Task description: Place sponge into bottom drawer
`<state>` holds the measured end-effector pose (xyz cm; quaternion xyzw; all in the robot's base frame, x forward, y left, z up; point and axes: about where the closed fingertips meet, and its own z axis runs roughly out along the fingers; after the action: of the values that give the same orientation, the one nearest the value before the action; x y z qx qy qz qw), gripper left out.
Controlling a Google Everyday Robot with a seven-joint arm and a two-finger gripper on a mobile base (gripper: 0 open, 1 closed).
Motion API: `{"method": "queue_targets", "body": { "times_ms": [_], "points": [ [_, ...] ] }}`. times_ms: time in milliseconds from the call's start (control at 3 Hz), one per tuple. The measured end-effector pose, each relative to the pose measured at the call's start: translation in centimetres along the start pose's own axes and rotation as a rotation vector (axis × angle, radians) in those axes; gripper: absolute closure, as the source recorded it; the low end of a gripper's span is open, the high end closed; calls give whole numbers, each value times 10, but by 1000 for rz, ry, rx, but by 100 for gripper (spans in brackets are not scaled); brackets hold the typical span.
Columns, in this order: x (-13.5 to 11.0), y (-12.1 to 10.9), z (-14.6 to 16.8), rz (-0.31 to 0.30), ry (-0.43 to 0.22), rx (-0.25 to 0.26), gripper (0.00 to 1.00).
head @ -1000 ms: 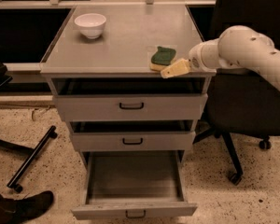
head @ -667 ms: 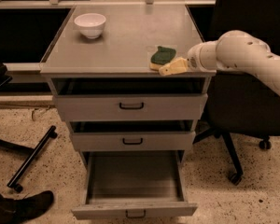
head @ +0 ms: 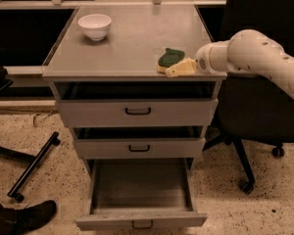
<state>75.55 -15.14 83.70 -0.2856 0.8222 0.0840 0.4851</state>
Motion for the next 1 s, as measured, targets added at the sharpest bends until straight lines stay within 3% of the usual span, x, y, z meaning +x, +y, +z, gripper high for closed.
{"method": "queue_targets", "body": {
  "times_ms": [1000],
  "points": [
    [4,25,24,22,12,-120,0]
  ]
}}
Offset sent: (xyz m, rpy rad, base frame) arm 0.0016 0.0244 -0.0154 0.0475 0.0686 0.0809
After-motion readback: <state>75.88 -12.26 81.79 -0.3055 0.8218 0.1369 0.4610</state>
